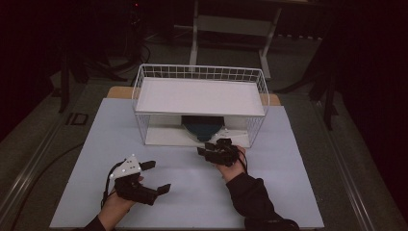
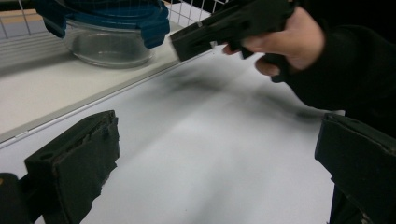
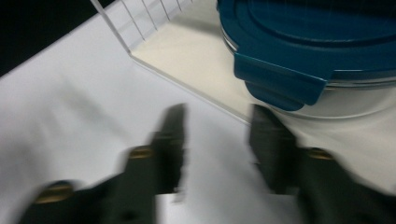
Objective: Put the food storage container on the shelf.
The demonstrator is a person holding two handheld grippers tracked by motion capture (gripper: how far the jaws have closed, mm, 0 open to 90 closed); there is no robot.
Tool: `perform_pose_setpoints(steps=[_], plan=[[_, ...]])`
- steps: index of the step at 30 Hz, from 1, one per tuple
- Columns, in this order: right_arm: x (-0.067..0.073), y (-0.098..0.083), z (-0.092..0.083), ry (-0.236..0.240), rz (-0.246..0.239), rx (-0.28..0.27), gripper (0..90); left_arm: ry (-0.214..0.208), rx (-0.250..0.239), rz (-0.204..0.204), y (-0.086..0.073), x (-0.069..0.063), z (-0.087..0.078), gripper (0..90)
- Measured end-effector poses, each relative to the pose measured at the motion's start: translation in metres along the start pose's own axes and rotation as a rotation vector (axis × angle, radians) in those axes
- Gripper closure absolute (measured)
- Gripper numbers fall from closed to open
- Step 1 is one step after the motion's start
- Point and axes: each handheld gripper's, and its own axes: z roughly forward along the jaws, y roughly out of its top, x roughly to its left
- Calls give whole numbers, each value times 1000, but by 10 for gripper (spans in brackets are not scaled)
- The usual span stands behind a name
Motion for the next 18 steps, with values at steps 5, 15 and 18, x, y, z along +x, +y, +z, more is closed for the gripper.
perform_pose_setpoints(steps=[5, 15, 18], plan=[[6, -11, -23, 72, -10, -51, 216, -4, -3, 2, 0, -1, 0, 1], [7, -30, -51, 65, -23, -70, 176, -4, -13, 2, 0, -1, -2, 2], [6, -38, -63, 54, -25, -78, 177, -1, -14, 4, 0, -1, -3, 2]])
